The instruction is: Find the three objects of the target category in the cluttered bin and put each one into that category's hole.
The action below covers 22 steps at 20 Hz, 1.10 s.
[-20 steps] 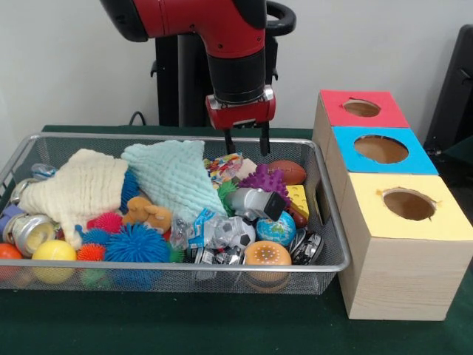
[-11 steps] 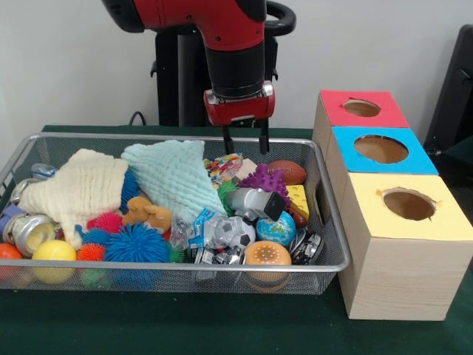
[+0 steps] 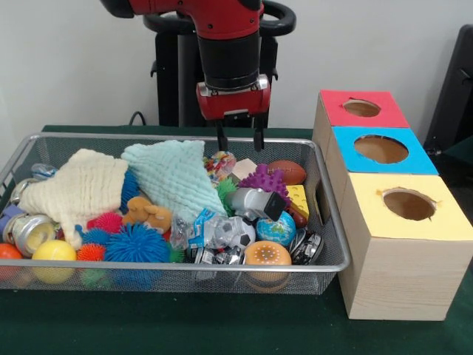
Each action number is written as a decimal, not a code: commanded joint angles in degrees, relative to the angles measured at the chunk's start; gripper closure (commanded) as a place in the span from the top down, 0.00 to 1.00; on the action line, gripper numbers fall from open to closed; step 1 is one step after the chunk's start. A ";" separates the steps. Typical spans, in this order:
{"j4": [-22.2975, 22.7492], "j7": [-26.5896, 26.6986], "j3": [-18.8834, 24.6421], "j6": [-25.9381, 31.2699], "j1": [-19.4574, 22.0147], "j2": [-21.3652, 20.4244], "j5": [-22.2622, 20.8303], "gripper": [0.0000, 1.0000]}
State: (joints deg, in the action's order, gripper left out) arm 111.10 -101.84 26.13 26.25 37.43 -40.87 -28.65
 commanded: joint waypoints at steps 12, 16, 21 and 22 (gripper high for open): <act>-8.56 3.56 0.46 4.85 3.17 0.25 -1.03 1.00; -9.14 3.81 0.39 4.18 3.33 0.25 -1.82 1.00; -9.58 4.51 0.79 4.05 3.88 0.27 -2.26 1.00; -9.58 4.59 0.82 4.05 3.95 0.22 -2.31 1.00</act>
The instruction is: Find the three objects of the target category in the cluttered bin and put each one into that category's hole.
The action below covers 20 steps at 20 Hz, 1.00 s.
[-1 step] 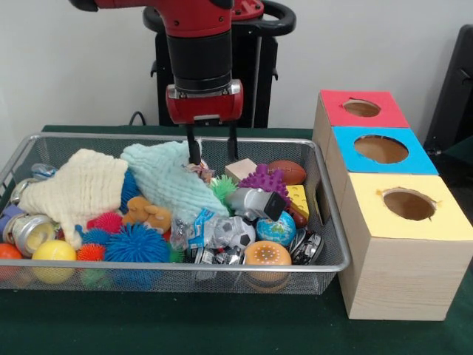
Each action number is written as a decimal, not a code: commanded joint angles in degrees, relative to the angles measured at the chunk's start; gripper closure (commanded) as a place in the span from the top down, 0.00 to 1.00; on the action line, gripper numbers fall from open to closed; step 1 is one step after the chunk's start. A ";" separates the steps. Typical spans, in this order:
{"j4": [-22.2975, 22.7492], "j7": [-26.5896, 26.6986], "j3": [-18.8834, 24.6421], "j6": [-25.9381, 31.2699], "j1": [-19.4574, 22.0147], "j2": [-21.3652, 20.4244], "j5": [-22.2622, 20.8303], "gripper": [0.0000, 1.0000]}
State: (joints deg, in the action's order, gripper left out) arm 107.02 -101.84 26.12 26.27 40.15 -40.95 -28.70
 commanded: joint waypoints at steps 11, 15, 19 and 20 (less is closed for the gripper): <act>-5.75 5.59 1.15 4.56 1.62 0.03 -2.45 1.00; -5.97 7.10 1.86 5.62 2.73 0.07 -2.12 1.00; -5.51 8.26 2.55 6.10 3.91 -0.10 -2.16 1.00; -5.28 8.43 2.75 6.08 4.17 -0.16 -2.23 1.00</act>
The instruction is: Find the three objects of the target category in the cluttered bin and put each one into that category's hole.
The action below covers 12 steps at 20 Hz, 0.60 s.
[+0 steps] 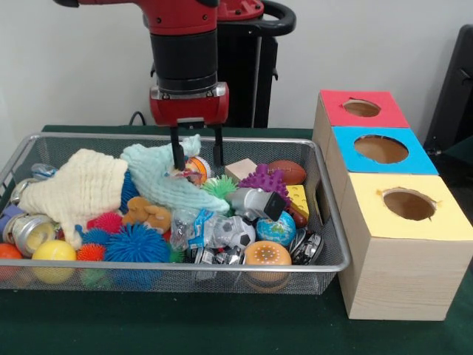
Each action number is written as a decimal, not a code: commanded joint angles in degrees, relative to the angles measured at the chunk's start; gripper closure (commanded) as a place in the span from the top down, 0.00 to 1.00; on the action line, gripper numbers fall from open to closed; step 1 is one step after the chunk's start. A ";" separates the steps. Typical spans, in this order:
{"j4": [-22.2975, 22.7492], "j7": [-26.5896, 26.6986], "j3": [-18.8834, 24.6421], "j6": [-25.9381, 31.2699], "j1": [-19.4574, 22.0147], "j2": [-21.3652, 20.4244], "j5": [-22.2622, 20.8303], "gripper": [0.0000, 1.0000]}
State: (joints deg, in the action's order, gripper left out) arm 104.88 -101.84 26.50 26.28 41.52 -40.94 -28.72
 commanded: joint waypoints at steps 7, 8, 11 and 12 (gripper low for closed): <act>-2.34 9.38 3.26 6.55 4.25 -0.34 -2.69 1.00; -2.28 9.47 3.34 6.57 4.34 -0.37 -2.77 1.00; -1.95 9.26 3.32 6.20 4.49 -0.45 -3.05 1.00; -1.83 9.10 3.28 6.00 4.44 -0.49 -3.18 1.00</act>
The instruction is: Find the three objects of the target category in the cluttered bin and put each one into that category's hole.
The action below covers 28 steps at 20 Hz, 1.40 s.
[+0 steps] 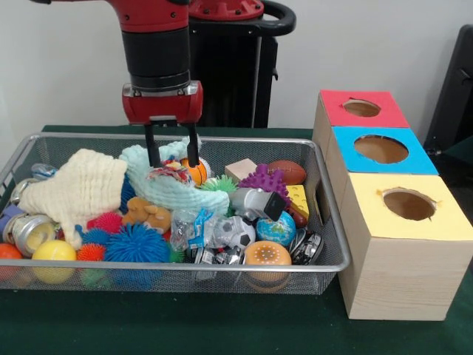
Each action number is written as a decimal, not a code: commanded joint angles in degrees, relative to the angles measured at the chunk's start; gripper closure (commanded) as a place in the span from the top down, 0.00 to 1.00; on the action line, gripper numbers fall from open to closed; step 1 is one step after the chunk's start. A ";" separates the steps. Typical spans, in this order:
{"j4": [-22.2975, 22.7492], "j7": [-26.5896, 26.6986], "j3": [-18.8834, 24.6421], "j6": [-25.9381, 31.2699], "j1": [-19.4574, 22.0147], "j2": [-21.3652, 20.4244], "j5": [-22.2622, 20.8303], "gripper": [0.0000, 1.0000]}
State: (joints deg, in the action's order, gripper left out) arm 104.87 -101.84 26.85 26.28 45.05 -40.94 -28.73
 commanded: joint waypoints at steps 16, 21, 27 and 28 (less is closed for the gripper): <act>0.17 3.30 -0.39 0.81 -2.25 0.62 -5.69 1.00; 1.46 -0.75 -1.99 -1.68 -4.23 1.72 -6.61 1.00; 2.96 -3.00 -2.39 -2.86 -4.81 2.00 -5.69 0.00; 3.17 -3.18 -2.34 -3.11 -4.75 2.06 -5.53 0.00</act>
State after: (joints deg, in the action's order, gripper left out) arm 105.07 -101.84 25.98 26.27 40.56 -40.84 -32.54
